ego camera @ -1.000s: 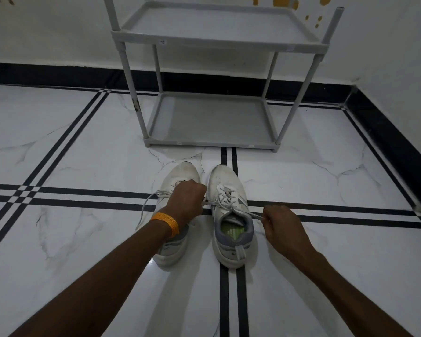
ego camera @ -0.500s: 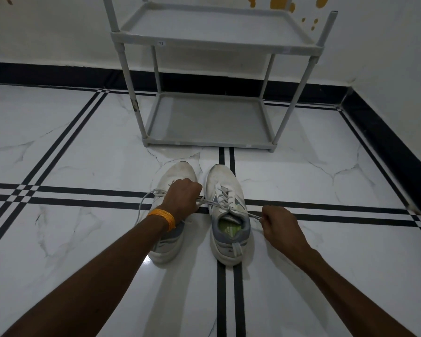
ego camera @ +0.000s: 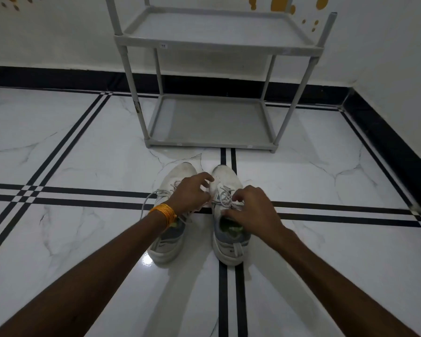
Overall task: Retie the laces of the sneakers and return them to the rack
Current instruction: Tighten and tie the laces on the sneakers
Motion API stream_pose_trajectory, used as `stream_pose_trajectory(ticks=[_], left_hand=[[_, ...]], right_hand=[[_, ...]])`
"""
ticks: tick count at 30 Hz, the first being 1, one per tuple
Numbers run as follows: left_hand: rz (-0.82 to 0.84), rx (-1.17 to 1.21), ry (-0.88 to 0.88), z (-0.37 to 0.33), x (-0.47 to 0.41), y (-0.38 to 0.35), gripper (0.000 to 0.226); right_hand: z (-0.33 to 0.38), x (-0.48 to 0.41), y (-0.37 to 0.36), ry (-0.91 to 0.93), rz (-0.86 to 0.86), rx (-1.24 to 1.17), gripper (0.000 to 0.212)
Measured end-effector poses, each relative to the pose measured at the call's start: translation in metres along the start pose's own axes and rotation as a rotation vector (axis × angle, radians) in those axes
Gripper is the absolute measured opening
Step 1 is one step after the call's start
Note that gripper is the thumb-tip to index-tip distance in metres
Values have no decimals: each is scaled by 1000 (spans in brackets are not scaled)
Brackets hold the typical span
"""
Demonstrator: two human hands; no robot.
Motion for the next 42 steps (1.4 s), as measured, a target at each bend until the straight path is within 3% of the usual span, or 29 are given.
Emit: stream_pose_trajectory(ticks=[6,14,16,21,24,27,29,31,33,37,40,42], left_hand=[[34,58,19,-3,2,-8,24],[76,65,27,-6,0,-18,23],[89,50,21,-6,0,-16,25],[63,-44,-68,-4,5,-17,22],[24,-75,-82,-4,5,-16,12],[95,-96,-83,-6,3,-15,13],[142,-83,-63,-5,2,-13,13],[110,-42,-20,-5,1,-10,14],[23,-24,-22,-6,0,-9,17],[54,-75,-268,-14,-4,-14,47],[51,-246,-487,-14,-7,-20,37],[9,-315,-523,-13,-4,-22,23]], right_hand=[[-3,-13,-18,68,-31,96,24],[-9,-17,-25,327,24,225,22],[-11,-18,-26,196,27,6,18],[-5,-14,-8,-527,43,-1101,18],[-12,-16,11,-564,1,-1582,26],[-30,-11,36,-561,-51,-1801,43],[-41,-6,44,-588,-74,-1591,39],[-46,-3,42,-555,-148,-1000,25],[-41,-1,34,-420,-194,-623,17],[-7,-5,14,-34,-62,-240,24],[0,-5,-9,118,20,250,20],[-2,1,-17,160,71,448,26]])
Point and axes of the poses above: each hand's wrist, its own x-axis away from the middle knuckle, its own y-axis out of the back of the hand, z = x × y, the point moved 1 cm from there along -x, towards the middle knuckle, and after that the axes turned 14 degrees about -x, right-handed, at the moved point
